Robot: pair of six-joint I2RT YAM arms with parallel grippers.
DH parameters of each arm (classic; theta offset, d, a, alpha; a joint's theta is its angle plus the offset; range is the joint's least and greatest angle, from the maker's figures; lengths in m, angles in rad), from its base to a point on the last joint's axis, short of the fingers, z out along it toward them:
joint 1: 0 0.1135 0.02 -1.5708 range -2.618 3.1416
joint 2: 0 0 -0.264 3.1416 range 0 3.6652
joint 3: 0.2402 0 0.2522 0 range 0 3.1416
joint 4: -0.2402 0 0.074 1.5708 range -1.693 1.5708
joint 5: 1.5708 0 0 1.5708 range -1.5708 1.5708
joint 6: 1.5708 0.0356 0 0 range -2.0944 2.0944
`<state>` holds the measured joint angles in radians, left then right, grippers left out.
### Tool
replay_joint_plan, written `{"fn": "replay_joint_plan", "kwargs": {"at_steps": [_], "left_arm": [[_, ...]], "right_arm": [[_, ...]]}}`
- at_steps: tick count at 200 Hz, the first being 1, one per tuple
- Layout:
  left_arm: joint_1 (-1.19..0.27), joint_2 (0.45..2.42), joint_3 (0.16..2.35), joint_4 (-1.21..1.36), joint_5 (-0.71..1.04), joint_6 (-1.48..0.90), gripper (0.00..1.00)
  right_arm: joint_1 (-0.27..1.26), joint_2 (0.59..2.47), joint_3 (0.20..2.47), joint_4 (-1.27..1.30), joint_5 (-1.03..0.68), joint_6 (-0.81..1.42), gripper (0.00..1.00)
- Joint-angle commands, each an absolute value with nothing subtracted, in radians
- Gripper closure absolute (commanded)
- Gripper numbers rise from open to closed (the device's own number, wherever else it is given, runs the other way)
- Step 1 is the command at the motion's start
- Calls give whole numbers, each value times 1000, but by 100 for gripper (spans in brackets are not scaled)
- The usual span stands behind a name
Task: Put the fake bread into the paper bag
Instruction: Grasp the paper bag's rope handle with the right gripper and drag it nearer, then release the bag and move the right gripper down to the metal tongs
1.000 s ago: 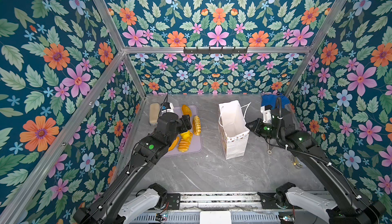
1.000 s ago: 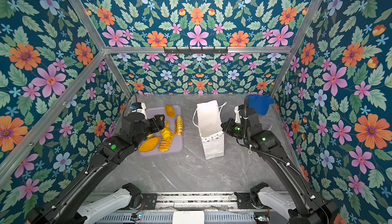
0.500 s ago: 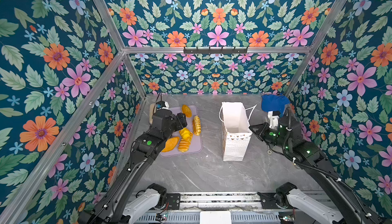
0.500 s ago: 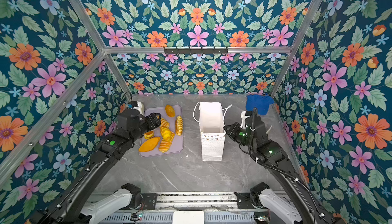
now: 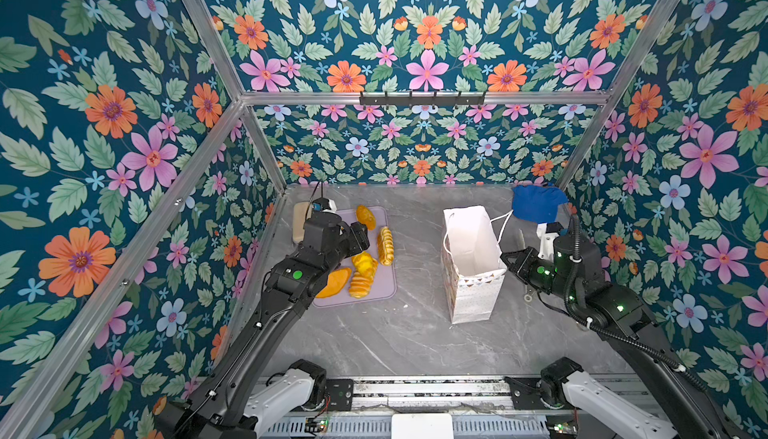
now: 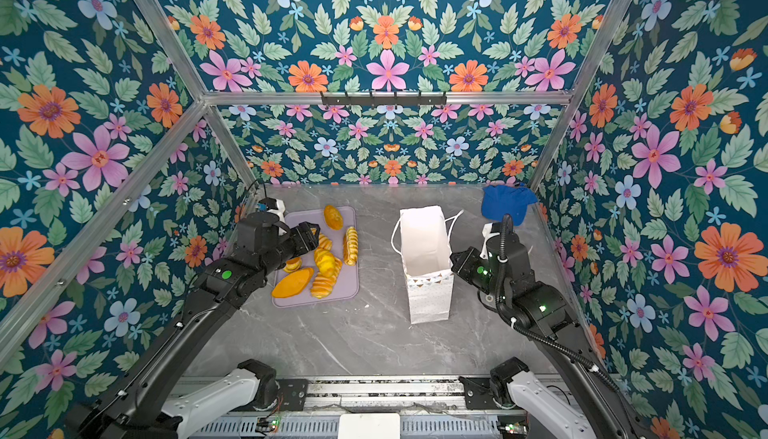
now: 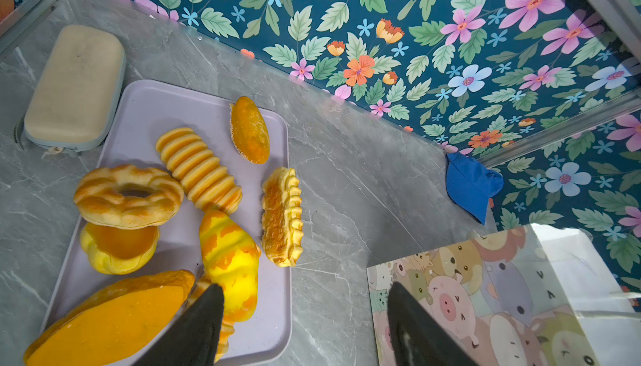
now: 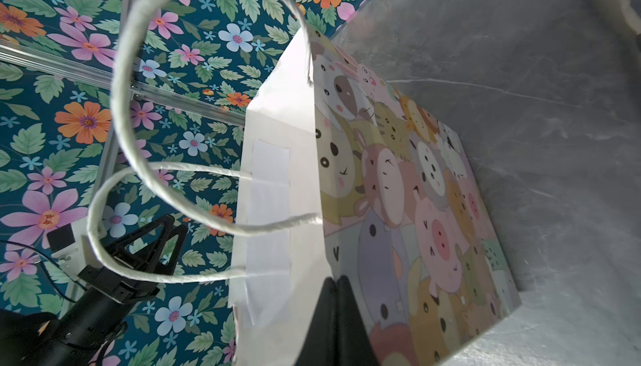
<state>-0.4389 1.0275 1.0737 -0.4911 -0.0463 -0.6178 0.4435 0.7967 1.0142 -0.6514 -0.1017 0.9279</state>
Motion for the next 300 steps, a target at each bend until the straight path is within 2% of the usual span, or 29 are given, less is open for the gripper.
{"fn": "replay_joint_plan", "kwargs": {"at_steps": [1,26,36,55,65,83,156,196,216,261,283,300], "left_arm": [[-437,1036,1075,-460,-26,-611,25],[-437,1045,1071,-448,-8,-615,25],[-437,1047,1066,-442,-5,-618,25],[-437,1046,1062,-435,0,-621,25],[-437,1044,1061,-432,1,-619,25],[-437,1039,1060,-427,2,-615,24],[-437,979,1037,-390,3,-597,18],[-437,949,1009,-380,-1,-595,14],[-437,929,981,-373,-7,-598,12],[-437,896,913,-368,8,-600,10],[-437,884,889,-362,20,-602,10],[-437,875,875,-350,29,-602,10]], "right_arm": [[445,775,1002,-682,-49,938,100],[444,769,998,-710,-38,939,100],[445,769,999,-720,-33,938,87],[444,767,1006,-747,-22,935,53],[445,760,1014,-762,-11,929,43],[444,748,1046,-798,15,908,33],[442,705,1251,-1014,285,775,31],[414,710,1223,-1037,367,751,16],[329,718,1159,-1016,291,762,14],[-7,741,958,-891,-67,747,17],[-148,829,876,-812,-237,712,19],[-169,925,861,-791,-252,660,20]]}}
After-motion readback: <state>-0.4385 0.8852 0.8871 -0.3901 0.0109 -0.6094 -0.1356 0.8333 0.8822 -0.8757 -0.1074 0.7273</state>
